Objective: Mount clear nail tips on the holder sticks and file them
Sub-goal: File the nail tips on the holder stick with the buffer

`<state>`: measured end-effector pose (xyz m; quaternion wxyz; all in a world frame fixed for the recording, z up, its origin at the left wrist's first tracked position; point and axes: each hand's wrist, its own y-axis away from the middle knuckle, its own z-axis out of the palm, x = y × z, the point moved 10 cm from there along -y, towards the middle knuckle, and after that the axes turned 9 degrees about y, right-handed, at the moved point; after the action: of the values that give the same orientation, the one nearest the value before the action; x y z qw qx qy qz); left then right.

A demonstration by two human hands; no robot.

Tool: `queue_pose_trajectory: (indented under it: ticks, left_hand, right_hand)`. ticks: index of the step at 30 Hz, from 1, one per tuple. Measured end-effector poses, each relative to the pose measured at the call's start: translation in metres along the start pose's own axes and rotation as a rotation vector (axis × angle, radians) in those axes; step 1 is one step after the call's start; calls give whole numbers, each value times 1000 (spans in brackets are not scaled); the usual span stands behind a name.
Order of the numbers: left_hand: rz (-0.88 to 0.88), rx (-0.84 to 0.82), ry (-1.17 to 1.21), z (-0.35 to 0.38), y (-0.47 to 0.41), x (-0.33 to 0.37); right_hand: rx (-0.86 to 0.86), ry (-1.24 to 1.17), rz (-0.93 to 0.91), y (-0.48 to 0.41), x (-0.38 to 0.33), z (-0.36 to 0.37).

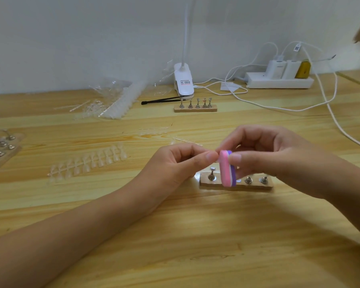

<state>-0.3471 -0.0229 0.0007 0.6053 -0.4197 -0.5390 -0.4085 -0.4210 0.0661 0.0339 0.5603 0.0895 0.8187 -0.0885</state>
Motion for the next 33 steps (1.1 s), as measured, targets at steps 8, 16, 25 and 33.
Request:
queue_pose_trajectory:
  ticks: [8,16,25,33]
  left_hand:
    - [-9,11,25,-2,-1,-2]
    - [15,-19,26,2,0,1]
    - [25,-15,12,1,0,2]
    - [23,-24,22,2,0,1]
  right_hand:
    - [76,-34,-42,-1,-4,-6]
    - [98,-42,-48,1,-5,-7]
    - [88,-32,-57,0,-5,-4]
    - [162,-119,-110,-1,-9,-16]
